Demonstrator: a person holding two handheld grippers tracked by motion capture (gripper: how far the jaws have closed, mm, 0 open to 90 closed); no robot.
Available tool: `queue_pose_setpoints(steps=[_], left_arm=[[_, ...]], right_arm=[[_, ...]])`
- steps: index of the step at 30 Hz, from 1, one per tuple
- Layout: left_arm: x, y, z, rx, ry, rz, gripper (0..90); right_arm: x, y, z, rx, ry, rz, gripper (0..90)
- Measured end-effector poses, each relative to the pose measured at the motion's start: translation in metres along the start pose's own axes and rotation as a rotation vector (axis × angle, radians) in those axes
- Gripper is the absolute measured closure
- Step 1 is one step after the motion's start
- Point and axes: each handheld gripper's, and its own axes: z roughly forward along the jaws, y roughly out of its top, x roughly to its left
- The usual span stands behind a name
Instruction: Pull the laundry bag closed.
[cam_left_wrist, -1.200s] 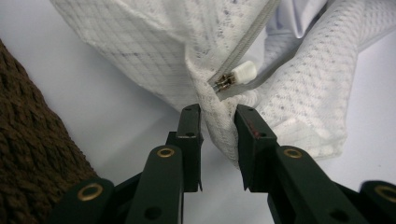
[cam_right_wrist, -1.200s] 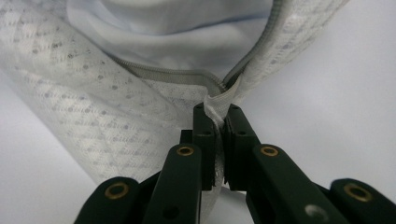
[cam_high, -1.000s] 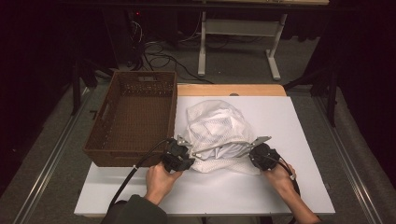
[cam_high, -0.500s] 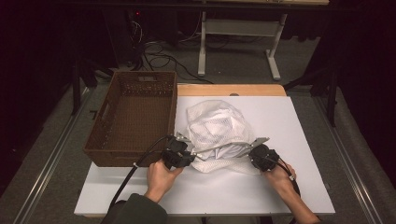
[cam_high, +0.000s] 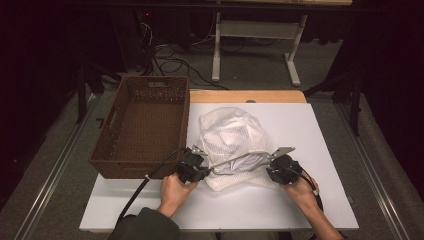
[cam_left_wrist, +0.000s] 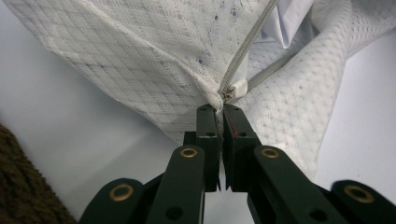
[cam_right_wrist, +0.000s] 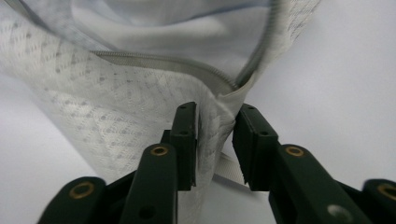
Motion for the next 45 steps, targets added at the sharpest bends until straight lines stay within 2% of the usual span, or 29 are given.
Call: queue_pose_setpoints(steps=[2, 4, 9, 11, 13, 15, 17, 21, 23, 27, 30, 32, 38, 42, 45], left_arm=[[-0.001, 0.0, 0.002, -0.015, -0.015, -0.016, 85.8], [-0.003, 0.001, 0.004, -0.02, -0.018, -0.012, 85.9], [-0.005, 0.001, 0.009, -0.02, -0.023, -0.023, 86.2], [-0.005, 0.002, 0.009, -0.018, -0.021, -0.017, 86.3], [-0.006, 0.002, 0.01, -0.018, -0.019, -0.015, 86.3], [-0.008, 0.004, 0.012, -0.013, -0.012, -0.001, 86.4], [-0.011, 0.006, 0.013, -0.014, -0.012, 0.009, 86.5], [-0.016, 0.009, 0.016, -0.014, -0.02, 0.025, 86.6], [-0.018, 0.011, 0.021, -0.008, -0.025, 0.032, 86.6], [-0.02, 0.01, 0.022, 0.002, -0.038, 0.038, 86.7], [-0.021, 0.01, 0.02, 0.003, -0.05, 0.045, 86.6], [-0.023, 0.009, 0.019, 0.002, -0.051, 0.053, 86.6], [-0.024, 0.006, 0.01, -0.011, -0.062, 0.076, 86.5], [-0.021, 0.001, 0.012, 0.014, -0.057, 0.067, 86.3], [-0.019, 0.0, 0.012, 0.01, -0.05, 0.051, 86.3]], right_arm=[[0.0, 0.0, -0.004, -0.009, 0.016, 0.02, 64.2], [-0.001, -0.001, -0.008, -0.025, 0.029, 0.032, 64.3], [-0.005, -0.002, -0.024, -0.09, 0.015, 0.055, 64.9], [-0.006, -0.002, -0.032, -0.136, -0.005, 0.07, 65.4], [-0.003, -0.001, -0.039, -0.18, -0.004, 0.052, 67.1], [0.004, 0.002, -0.041, -0.194, 0.016, 0.025, 68.3], [0.013, 0.007, -0.039, -0.182, 0.053, 0.001, 70.1], [0.029, 0.017, -0.028, -0.152, 0.157, -0.057, 71.9], [0.035, 0.02, -0.025, -0.159, 0.21, -0.078, 72.1], [0.045, 0.027, -0.017, -0.143, 0.28, -0.116, 72.1], [0.054, 0.033, -0.008, -0.12, 0.305, -0.127, 71.7], [0.06, 0.036, -0.003, -0.112, 0.307, -0.151, 71.6], [0.072, 0.042, 0.006, -0.1, 0.331, -0.175, 70.5], [0.075, 0.044, 0.014, -0.086, 0.34, -0.186, 69.0], [0.078, 0.047, 0.017, -0.087, 0.341, -0.183, 68.3]])
